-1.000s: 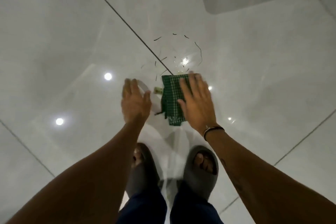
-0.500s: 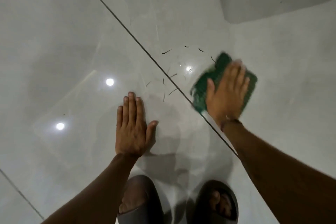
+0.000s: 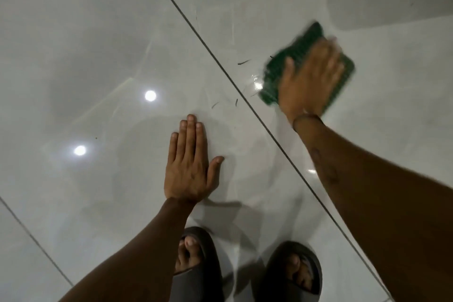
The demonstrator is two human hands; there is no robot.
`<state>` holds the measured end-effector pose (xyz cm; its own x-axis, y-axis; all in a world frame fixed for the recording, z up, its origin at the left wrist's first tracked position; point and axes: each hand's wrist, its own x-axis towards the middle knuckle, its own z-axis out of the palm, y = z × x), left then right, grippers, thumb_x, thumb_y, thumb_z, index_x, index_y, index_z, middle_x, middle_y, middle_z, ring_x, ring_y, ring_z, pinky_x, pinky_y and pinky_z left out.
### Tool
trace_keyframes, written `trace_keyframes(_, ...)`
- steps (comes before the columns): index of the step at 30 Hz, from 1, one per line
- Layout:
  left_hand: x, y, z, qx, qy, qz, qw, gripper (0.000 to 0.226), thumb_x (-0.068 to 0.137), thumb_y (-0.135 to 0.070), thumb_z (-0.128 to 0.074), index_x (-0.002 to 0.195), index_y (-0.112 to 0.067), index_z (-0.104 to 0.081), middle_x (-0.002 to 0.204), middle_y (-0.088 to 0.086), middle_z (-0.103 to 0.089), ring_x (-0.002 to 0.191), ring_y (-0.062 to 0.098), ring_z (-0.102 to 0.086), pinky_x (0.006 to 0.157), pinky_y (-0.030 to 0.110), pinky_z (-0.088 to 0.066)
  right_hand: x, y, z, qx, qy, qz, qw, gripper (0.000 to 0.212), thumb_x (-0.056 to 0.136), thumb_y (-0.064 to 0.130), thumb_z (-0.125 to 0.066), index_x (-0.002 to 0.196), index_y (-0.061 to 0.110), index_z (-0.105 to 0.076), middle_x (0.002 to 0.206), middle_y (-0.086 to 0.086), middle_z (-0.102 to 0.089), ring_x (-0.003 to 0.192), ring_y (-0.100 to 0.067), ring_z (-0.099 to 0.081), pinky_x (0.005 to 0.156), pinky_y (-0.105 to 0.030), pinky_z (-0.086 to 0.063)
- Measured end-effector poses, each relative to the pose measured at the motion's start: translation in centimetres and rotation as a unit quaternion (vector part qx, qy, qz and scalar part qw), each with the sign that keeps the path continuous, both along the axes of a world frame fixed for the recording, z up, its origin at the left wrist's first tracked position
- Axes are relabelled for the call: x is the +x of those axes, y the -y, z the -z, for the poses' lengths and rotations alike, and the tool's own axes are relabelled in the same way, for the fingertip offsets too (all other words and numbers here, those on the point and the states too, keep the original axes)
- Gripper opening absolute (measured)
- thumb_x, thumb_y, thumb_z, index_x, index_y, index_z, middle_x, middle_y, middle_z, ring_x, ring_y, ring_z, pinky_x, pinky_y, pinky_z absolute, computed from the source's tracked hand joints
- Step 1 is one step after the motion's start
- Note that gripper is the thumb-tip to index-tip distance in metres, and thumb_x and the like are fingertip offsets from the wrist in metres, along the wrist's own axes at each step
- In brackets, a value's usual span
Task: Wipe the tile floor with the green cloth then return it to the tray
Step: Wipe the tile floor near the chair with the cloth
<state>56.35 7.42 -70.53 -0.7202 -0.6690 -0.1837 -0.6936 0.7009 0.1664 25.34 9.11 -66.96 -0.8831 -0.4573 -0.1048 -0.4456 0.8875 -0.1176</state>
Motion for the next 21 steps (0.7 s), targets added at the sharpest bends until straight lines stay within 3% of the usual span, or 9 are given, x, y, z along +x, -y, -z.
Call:
trace_keyframes(2, -0.1, -0.1, -0.4, 0.006, -0.002, -0.005, 1.000, 0.092, 0.110, -0.062, -0.029, 0.178, -0.006, -0.003, 0.189, 0.016, 0.002, 0.178, 0.033, 0.001, 0.145, 0.049, -0.003, 2.5, 4.3, 0.3, 0.005, -0.001, -0.135, 0.991, 0.084, 0.112, 0.061, -0.024, 0.173, 0.003, -0.016, 0.182, -0.023, -0.018, 0.169, -0.043, -0.020, 0.138, -0.063, -0.017)
trace_keyframes(4, -0.1, 0.1, -0.6, 0.009, -0.014, -0.008, 1.000, 0.092, 0.108, -0.058, -0.034, 0.177, -0.002, -0.012, 0.189, 0.020, -0.005, 0.177, 0.035, -0.005, 0.144, 0.051, -0.008, 7.1, 3.4, 0.6, 0.025, 0.006, -0.341, 0.940, 0.084, 0.112, 0.063, -0.027, 0.174, 0.007, -0.014, 0.183, -0.021, -0.016, 0.170, -0.040, -0.018, 0.138, -0.060, -0.011)
trace_keyframes(6, -0.1, 0.3, -0.8, 0.013, -0.030, -0.009, 0.999, 0.092, 0.107, -0.057, -0.036, 0.176, 0.001, -0.018, 0.188, 0.022, -0.010, 0.177, 0.037, -0.010, 0.144, 0.052, -0.012, 9.7, -2.2, 0.6, 0.042, 0.025, -0.432, 0.900, 0.085, 0.112, 0.063, -0.028, 0.175, 0.010, -0.010, 0.185, -0.016, -0.010, 0.172, -0.035, -0.011, 0.140, -0.057, -0.008)
trace_keyframes(8, 0.1, 0.5, -0.8, 0.010, -0.028, -0.009, 1.000, 0.092, 0.108, -0.061, -0.033, 0.176, 0.000, -0.018, 0.188, 0.020, -0.010, 0.177, 0.035, -0.009, 0.144, 0.049, -0.010, 8.0, -7.8, 0.7, 0.040, 0.034, -0.387, 0.920, 0.085, 0.110, 0.063, -0.032, 0.176, 0.012, -0.010, 0.185, -0.014, -0.009, 0.172, -0.034, -0.011, 0.139, -0.059, -0.014)
trace_keyframes(10, 0.2, 0.5, -0.7, 0.008, -0.015, -0.003, 1.000, 0.094, 0.109, -0.066, -0.028, 0.178, -0.003, -0.013, 0.189, 0.017, -0.006, 0.178, 0.031, -0.003, 0.145, 0.045, -0.004, 3.9, -9.8, 0.6, 0.046, 0.035, -0.255, 0.965, 0.085, 0.110, 0.062, -0.030, 0.175, 0.012, -0.010, 0.185, -0.014, -0.012, 0.171, -0.037, -0.015, 0.138, -0.061, -0.017)
trace_keyframes(14, 0.3, 0.4, -0.3, 0.007, 0.000, -0.001, 1.000, 0.095, 0.109, -0.067, -0.027, 0.178, -0.005, -0.007, 0.190, 0.015, -0.001, 0.178, 0.029, 0.002, 0.145, 0.044, 0.000, -1.7, -2.1, -0.2, 0.006, 0.006, -0.016, 1.000, 0.085, 0.112, 0.061, -0.018, 0.174, 0.004, -0.010, 0.184, -0.019, -0.011, 0.171, -0.040, -0.012, 0.138, -0.062, -0.015)
trace_keyframes(16, 0.3, 0.4, -0.4, 0.004, 0.003, 0.001, 1.000, 0.095, 0.109, -0.067, -0.027, 0.179, -0.006, -0.005, 0.190, 0.015, 0.001, 0.178, 0.029, 0.003, 0.145, 0.044, -0.001, -0.7, 2.6, -0.2, -0.010, 0.011, -0.044, 0.999, 0.085, 0.111, 0.060, -0.021, 0.174, 0.004, -0.013, 0.184, -0.020, -0.011, 0.171, -0.041, -0.012, 0.138, -0.062, -0.013)
trace_keyframes(18, 0.2, 0.3, -0.3, -0.001, 0.005, 0.000, 1.000, 0.095, 0.109, -0.066, -0.027, 0.179, -0.005, -0.005, 0.190, 0.015, 0.001, 0.178, 0.030, 0.002, 0.145, 0.045, -0.001, 2.8, 4.6, 0.3, -0.012, 0.020, -0.177, 0.984, 0.085, 0.111, 0.061, -0.026, 0.174, 0.006, -0.016, 0.183, -0.019, -0.014, 0.170, -0.041, -0.015, 0.139, -0.062, -0.012)
trace_keyframes(21, 0.3, 0.3, -0.2, -0.005, 0.002, 0.003, 1.000, 0.096, 0.108, -0.067, -0.028, 0.178, -0.004, -0.006, 0.190, 0.016, 0.000, 0.178, 0.031, 0.000, 0.145, 0.046, -0.002, 8.3, 0.1, 0.7, 0.012, 0.034, -0.401, 0.915, 0.088, 0.111, 0.065, -0.032, 0.175, 0.009, -0.013, 0.184, -0.017, -0.012, 0.171, -0.037, -0.013, 0.140, -0.059, -0.010)
